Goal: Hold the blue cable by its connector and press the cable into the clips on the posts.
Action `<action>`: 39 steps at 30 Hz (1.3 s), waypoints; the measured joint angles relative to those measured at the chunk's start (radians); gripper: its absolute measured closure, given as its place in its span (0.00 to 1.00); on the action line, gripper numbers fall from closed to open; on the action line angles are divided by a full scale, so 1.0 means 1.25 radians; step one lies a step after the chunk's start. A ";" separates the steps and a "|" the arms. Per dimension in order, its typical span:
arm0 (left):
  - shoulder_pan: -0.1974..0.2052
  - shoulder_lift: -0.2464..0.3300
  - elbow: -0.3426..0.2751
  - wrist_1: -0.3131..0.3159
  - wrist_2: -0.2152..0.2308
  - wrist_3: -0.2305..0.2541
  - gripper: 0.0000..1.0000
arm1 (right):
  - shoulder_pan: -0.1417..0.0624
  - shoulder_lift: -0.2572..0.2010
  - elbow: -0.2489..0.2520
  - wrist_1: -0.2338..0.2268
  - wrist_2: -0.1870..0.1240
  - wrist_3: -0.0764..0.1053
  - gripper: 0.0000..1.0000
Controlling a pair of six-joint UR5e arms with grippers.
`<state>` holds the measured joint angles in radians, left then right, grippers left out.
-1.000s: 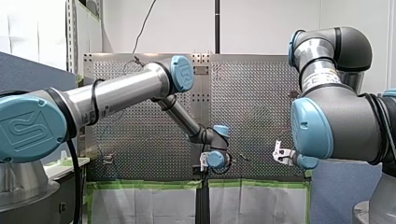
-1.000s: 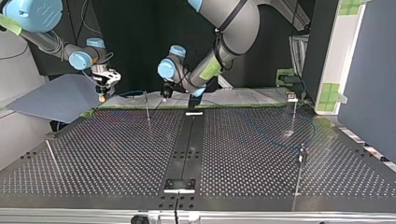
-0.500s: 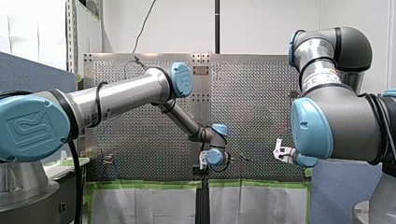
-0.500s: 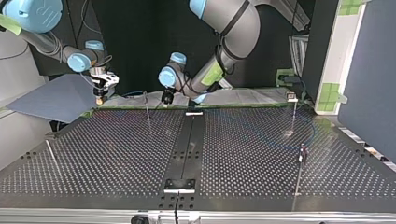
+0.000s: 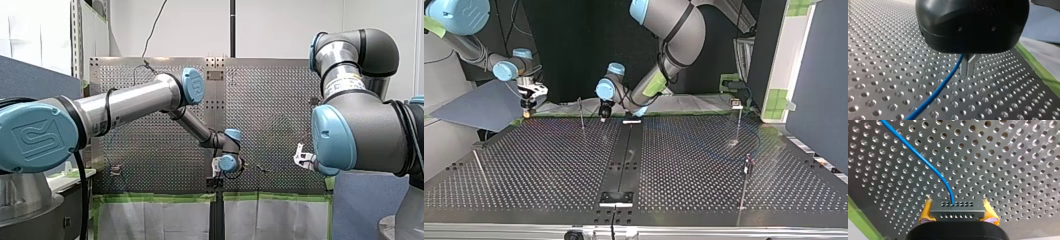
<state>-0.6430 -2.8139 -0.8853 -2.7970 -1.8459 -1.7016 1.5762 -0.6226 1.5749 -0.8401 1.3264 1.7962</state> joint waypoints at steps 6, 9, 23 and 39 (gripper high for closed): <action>0.001 0.000 0.000 -0.002 -0.003 0.000 1.00 | 0.000 0.000 -0.013 0.003 -0.011 0.006 0.99; 0.001 0.000 0.001 -0.002 -0.005 0.000 1.00 | 0.000 0.000 -0.022 0.006 -0.016 0.008 0.99; 0.010 -0.013 0.039 0.000 -0.017 -0.014 1.00 | 0.000 0.005 -0.047 0.010 -0.017 0.012 0.99; 0.002 -0.013 -0.009 0.000 -0.003 -0.028 0.00 | 0.006 0.008 -0.055 0.023 -0.019 0.011 0.99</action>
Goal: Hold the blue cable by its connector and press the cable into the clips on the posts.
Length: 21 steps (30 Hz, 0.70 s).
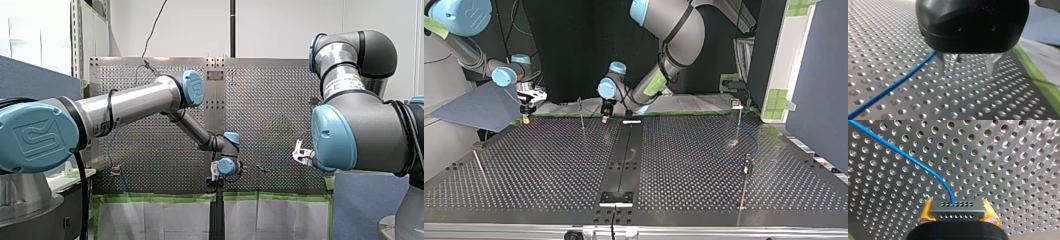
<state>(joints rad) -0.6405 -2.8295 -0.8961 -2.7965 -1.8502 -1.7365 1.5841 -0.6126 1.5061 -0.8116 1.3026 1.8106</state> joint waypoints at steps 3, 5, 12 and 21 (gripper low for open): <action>-0.005 0.000 -0.005 -0.021 -0.014 0.015 0.00 | 0.001 0.000 0.000 0.001 0.000 0.000 0.99; -0.011 0.000 -0.011 -0.035 -0.017 0.028 0.00 | 0.002 0.000 0.000 0.001 0.000 0.000 0.99; -0.046 0.001 -0.033 -0.087 -0.020 0.076 0.00 | 0.003 0.001 0.001 0.006 -0.001 0.000 0.99; -0.082 0.031 -0.067 -0.063 -0.050 0.071 0.00 | 0.004 0.001 0.001 0.006 -0.001 0.000 0.99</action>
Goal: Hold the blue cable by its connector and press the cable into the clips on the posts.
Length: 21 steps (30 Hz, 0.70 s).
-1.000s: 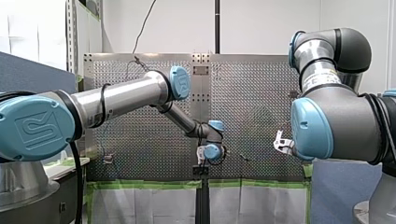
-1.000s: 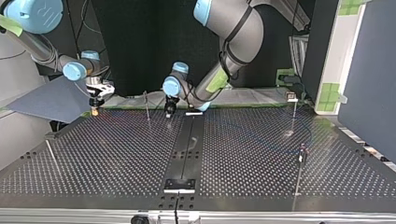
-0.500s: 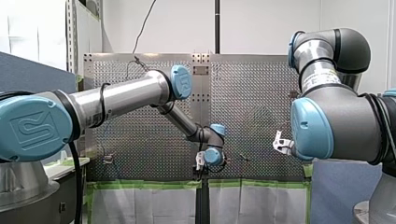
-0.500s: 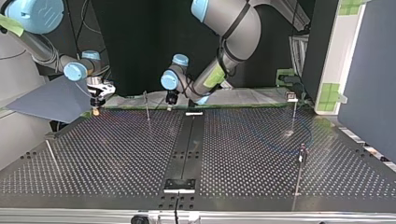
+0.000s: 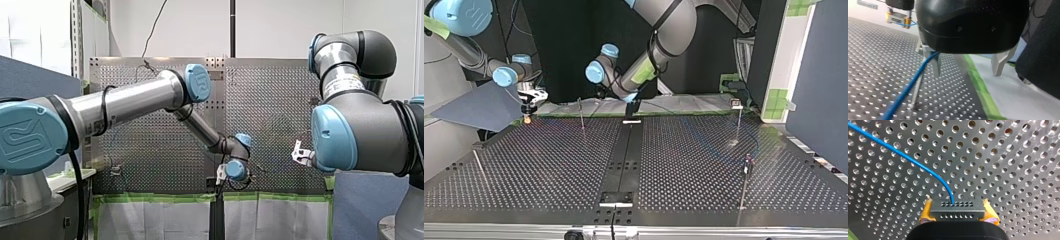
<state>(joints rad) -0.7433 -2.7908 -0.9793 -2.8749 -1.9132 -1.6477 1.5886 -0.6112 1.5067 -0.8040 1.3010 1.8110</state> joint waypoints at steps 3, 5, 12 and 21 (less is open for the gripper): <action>-0.003 0.021 -0.018 0.022 -0.013 -0.007 0.00 | 0.001 0.001 0.000 0.000 0.000 0.000 0.99; -0.006 0.030 -0.025 0.033 -0.015 -0.010 0.00 | 0.001 0.001 0.000 0.000 0.000 0.000 0.99; -0.022 0.038 -0.034 0.045 -0.013 -0.009 0.00 | 0.001 0.001 0.000 0.000 0.000 0.000 0.99; -0.051 0.037 -0.032 0.055 0.025 -0.009 0.00 | 0.003 0.001 0.000 0.000 0.000 0.000 0.99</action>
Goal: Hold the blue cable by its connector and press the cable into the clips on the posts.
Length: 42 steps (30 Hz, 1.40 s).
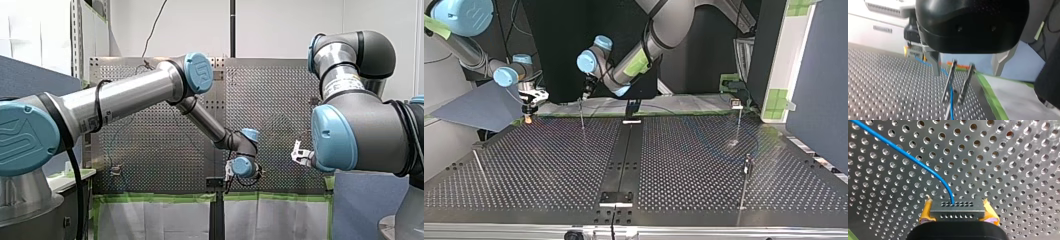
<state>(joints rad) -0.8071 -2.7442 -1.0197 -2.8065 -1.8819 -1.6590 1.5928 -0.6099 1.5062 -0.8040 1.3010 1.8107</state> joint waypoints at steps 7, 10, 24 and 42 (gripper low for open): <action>-0.005 -0.002 0.002 0.021 0.004 -0.043 0.00 | 0.001 0.000 0.000 0.000 0.000 0.000 0.99; 0.000 -0.003 0.006 0.021 0.005 -0.057 0.00 | 0.003 0.000 0.000 0.000 0.001 0.000 0.99; -0.002 -0.035 0.029 0.016 -0.011 -0.058 0.00 | 0.006 0.000 0.000 0.000 -0.001 0.000 0.99; -0.017 -0.036 -0.005 0.132 -0.062 -0.009 0.00 | 0.007 0.000 0.000 0.001 -0.001 0.000 0.99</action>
<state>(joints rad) -0.8281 -2.7890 -1.0259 -2.6421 -1.9592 -1.6708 1.6010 -0.6099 1.5059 -0.8029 1.2995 1.8104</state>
